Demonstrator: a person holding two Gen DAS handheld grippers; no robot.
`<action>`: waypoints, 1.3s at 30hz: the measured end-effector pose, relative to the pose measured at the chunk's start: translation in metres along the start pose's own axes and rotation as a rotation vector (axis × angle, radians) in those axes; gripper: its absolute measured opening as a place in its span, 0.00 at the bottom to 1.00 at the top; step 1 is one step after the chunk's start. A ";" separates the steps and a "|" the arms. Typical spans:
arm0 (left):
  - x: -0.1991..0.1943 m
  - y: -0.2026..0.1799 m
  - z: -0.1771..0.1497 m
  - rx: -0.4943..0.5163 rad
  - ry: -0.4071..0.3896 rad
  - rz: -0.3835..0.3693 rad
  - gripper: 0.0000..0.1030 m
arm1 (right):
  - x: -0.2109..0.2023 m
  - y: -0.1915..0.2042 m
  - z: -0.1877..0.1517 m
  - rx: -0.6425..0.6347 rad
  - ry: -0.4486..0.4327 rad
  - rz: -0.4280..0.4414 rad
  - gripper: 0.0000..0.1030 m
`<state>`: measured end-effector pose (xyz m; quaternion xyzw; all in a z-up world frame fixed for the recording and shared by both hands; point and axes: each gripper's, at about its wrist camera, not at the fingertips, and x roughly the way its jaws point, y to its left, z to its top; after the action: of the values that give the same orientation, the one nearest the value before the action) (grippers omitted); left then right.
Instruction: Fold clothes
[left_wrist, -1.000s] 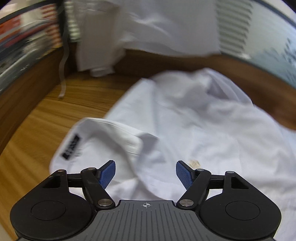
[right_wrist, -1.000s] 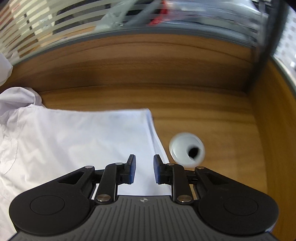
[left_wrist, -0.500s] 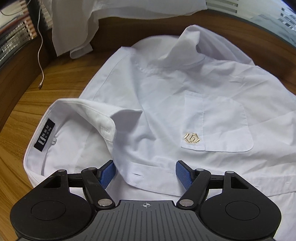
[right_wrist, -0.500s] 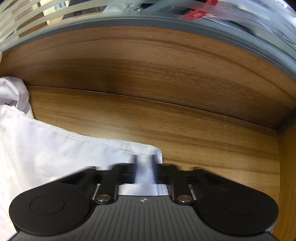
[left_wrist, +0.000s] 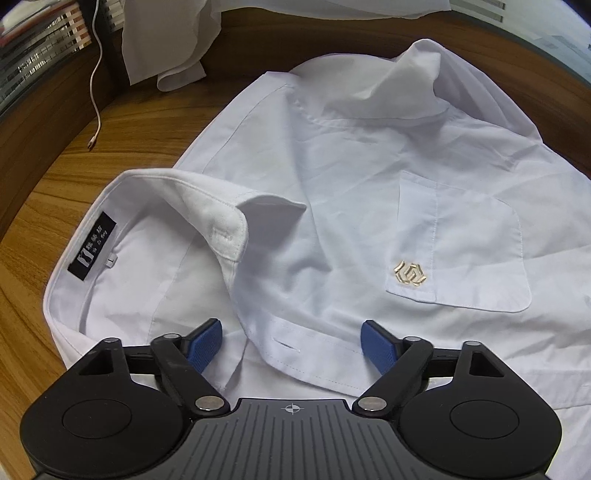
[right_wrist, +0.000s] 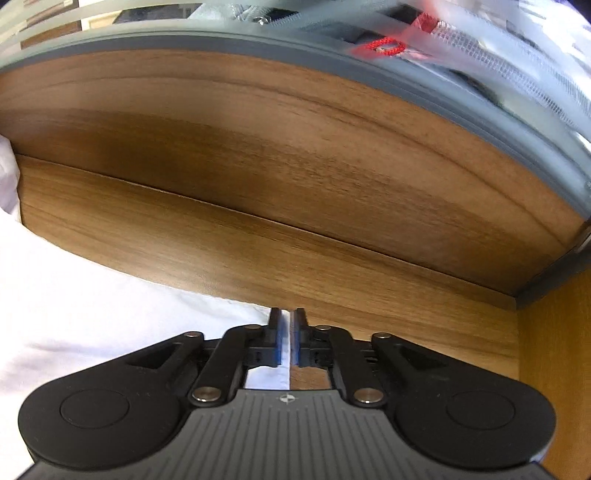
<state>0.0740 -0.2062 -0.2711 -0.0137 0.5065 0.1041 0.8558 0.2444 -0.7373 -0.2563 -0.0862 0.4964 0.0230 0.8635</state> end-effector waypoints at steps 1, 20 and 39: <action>-0.003 -0.001 0.001 0.009 -0.007 -0.003 0.75 | -0.008 0.000 -0.002 -0.005 -0.011 0.004 0.17; -0.040 -0.108 -0.002 0.410 -0.117 -0.385 0.75 | -0.114 0.148 -0.089 -0.123 -0.052 0.402 0.25; -0.001 -0.049 -0.003 0.259 -0.028 -0.239 0.75 | -0.095 0.140 -0.144 -0.111 0.018 0.230 0.27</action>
<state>0.0805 -0.2545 -0.2754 0.0378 0.4987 -0.0643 0.8636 0.0564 -0.6199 -0.2630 -0.0766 0.5088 0.1486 0.8445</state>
